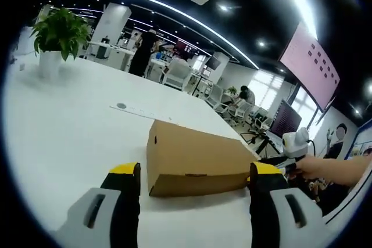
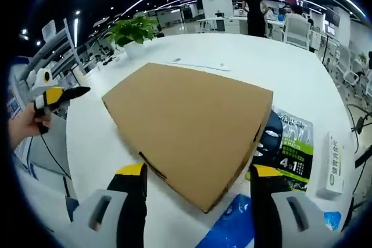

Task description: Operate the shoe box by opening the lid, removing the specified soft item, and placing it in the target area until the item is outside and the box remains undamaged.

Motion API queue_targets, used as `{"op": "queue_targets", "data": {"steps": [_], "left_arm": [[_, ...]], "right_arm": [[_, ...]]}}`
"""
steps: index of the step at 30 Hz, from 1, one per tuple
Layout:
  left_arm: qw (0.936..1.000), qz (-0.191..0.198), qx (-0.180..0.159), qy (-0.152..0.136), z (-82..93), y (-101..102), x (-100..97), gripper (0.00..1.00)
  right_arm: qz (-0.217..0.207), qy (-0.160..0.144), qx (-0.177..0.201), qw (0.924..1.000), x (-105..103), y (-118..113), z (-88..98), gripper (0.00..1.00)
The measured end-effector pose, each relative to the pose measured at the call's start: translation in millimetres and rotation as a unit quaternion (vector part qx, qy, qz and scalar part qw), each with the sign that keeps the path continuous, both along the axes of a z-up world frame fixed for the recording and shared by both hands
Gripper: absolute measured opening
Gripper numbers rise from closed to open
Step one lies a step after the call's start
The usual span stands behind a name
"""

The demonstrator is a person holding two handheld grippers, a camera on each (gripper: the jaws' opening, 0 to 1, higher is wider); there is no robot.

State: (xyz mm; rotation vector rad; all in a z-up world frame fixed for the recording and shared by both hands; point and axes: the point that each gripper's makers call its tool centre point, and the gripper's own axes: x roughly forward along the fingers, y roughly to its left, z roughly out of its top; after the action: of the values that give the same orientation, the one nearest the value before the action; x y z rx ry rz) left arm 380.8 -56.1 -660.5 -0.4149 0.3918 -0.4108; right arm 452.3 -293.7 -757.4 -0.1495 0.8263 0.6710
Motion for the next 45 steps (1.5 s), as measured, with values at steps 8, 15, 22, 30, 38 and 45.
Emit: {"op": "queue_targets", "data": {"steps": [8, 15, 22, 30, 38, 45], "left_arm": [[0.9998, 0.017, 0.009, -0.003, 0.4, 9.8, -9.2, 0.78], [0.9995, 0.031, 0.009, 0.003, -4.8, 17.0, -11.4, 0.77], [0.9992, 0.034, 0.02, 0.004, -10.4, 17.5, -3.2, 0.77], [0.999, 0.023, 0.035, 0.011, -20.5, 10.5, 5.3, 0.77], [0.9997, 0.009, 0.022, 0.0, -8.6, -2.1, 3.3, 0.82], [0.9993, -0.032, 0.02, -0.009, -4.7, -19.8, -11.6, 0.95]], "right_arm": [[0.024, -0.009, -0.032, 0.9991, 28.9, 2.3, -8.8, 0.77], [0.059, -0.014, -0.022, 0.9979, 28.8, 29.6, -4.9, 0.77], [0.102, -0.009, 0.0, 0.9948, 21.1, 62.9, -1.6, 0.71], [0.073, 0.004, 0.015, 0.9972, 13.9, 40.6, 3.8, 0.7], [-0.013, -0.024, 0.098, 0.9948, -27.7, -6.7, 63.5, 0.72], [-0.077, -0.069, 0.125, 0.9868, -70.8, -61.6, 106.1, 0.74]]}}
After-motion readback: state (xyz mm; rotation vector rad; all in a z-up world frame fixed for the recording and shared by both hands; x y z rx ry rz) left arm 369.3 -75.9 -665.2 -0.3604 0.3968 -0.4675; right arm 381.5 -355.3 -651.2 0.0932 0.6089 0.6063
